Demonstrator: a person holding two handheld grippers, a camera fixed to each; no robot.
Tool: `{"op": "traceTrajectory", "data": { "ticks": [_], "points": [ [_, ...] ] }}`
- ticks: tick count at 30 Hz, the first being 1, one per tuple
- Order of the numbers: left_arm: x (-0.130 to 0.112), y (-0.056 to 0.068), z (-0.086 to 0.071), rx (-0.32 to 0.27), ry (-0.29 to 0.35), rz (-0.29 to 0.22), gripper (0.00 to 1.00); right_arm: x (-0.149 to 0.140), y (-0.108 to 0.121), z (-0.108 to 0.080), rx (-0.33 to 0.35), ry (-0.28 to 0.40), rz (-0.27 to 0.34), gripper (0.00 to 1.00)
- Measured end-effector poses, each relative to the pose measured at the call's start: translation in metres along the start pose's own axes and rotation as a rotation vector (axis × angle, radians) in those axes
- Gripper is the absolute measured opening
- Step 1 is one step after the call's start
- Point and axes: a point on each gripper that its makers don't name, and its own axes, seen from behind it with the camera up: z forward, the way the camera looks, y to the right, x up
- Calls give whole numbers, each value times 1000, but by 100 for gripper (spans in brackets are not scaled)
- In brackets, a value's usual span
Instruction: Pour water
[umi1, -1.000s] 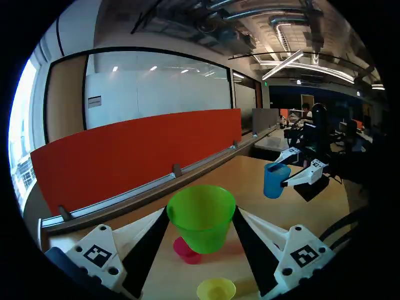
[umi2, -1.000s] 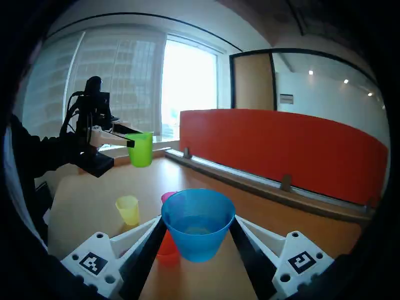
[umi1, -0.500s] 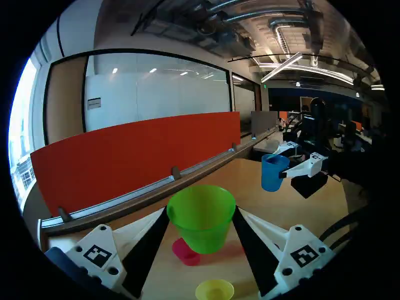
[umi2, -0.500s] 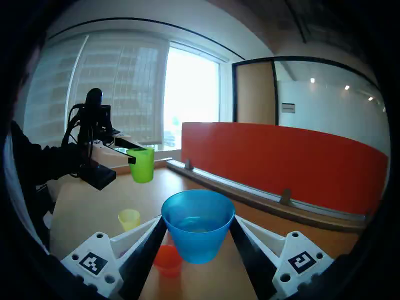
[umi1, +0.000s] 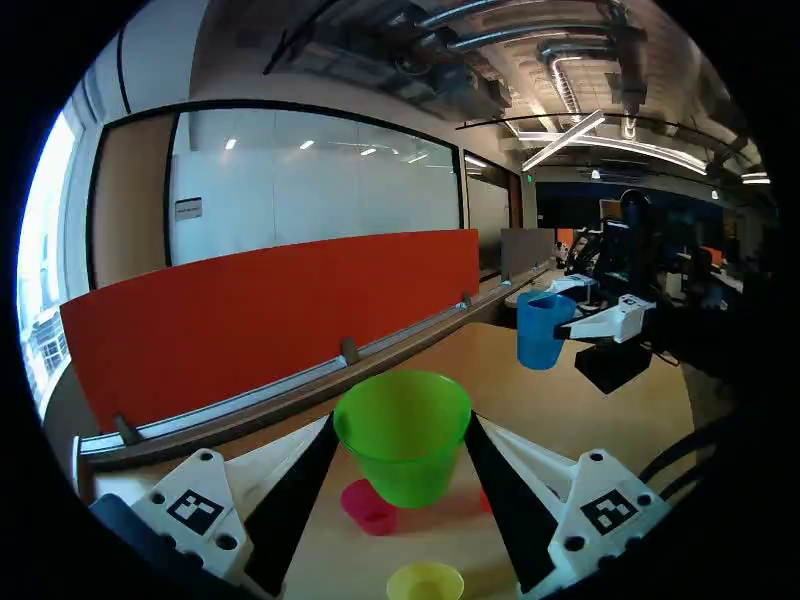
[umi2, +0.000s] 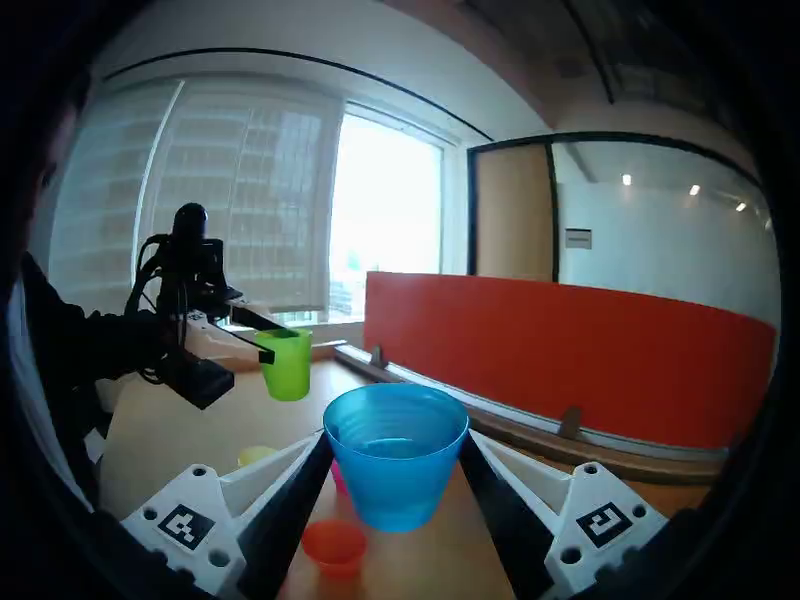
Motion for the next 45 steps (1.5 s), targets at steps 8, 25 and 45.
{"op": "traceTrajectory", "data": {
  "ticks": [8, 25, 45],
  "points": [
    [2, 1, 0, -4, 8, -4, 88, 12, -2, 4, 4, 28, -4, 90],
    [11, 1, 1, 0, 46, -15, 88, 24, -3, 6, 9, 65, 10, 89],
    [21, 8, 2, -10, 101, -26, 89, 25, -5, 9, 12, 55, 1, 90]
  ]
}}
